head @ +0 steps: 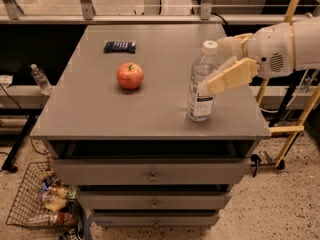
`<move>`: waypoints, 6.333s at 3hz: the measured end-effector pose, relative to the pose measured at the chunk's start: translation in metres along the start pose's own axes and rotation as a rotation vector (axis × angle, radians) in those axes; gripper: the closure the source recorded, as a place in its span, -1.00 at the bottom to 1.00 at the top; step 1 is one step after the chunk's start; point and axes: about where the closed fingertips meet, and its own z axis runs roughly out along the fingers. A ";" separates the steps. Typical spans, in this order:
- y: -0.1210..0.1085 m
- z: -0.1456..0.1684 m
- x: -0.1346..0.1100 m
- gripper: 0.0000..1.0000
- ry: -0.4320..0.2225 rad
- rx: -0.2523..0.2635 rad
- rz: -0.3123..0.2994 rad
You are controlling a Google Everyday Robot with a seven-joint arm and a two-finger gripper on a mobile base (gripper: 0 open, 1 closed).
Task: Knock blue plastic bottle over
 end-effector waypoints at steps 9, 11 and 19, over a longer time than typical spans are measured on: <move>-0.017 0.072 0.016 1.00 0.721 -0.110 -0.680; -0.005 0.085 0.056 1.00 0.957 -0.277 -0.837; 0.026 0.119 0.075 -1.00 0.962 -0.526 -0.926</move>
Offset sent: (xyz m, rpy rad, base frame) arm 0.0249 0.0013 -0.0391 0.0191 0.0304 -0.0169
